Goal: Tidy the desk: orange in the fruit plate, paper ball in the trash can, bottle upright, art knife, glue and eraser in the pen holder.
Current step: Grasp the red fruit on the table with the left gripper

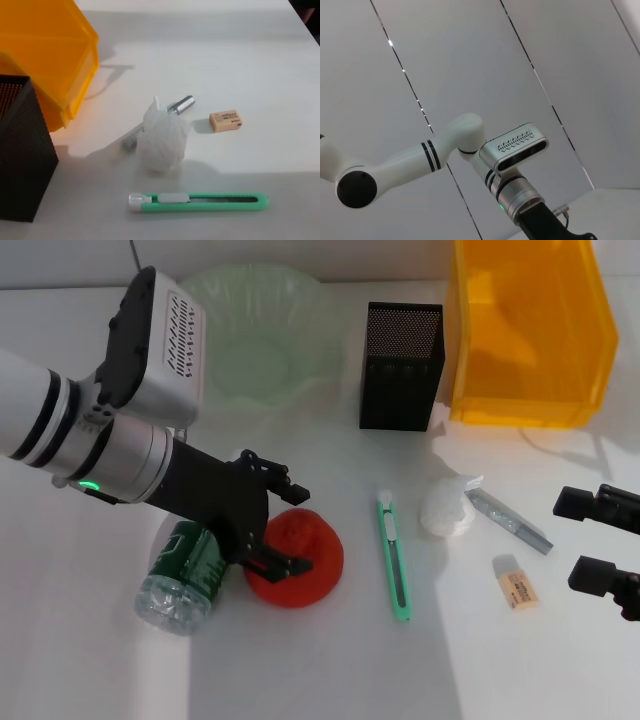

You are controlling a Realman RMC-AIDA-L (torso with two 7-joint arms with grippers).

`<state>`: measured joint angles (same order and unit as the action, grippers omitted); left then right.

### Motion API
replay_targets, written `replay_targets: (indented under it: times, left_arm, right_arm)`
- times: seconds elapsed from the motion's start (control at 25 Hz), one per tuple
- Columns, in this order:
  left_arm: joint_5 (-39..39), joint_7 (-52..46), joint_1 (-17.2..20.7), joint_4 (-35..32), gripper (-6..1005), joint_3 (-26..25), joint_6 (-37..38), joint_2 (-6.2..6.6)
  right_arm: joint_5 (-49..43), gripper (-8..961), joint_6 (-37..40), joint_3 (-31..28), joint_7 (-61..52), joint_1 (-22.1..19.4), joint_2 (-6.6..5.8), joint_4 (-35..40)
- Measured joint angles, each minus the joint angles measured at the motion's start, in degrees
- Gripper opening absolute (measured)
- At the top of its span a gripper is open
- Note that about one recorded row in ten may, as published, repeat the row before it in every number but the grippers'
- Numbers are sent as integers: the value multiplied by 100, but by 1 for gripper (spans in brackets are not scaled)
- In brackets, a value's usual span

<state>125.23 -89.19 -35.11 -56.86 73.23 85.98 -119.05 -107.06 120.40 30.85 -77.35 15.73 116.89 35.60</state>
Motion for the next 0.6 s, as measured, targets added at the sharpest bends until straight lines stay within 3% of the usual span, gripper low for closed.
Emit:
replay_targets:
  times: [0.32, 0.6]
  left_arm:
    - [-10, 123, 0, 5, 847, 298, -190, -4]
    - [-74, 134, 43, 9, 565, 691, -502, -10]
  right_arm:
    - [0, 795, 0, 0, 1, 23, 0, -1]
    - [0, 791, -46, 0, 2, 40, 2, -1]
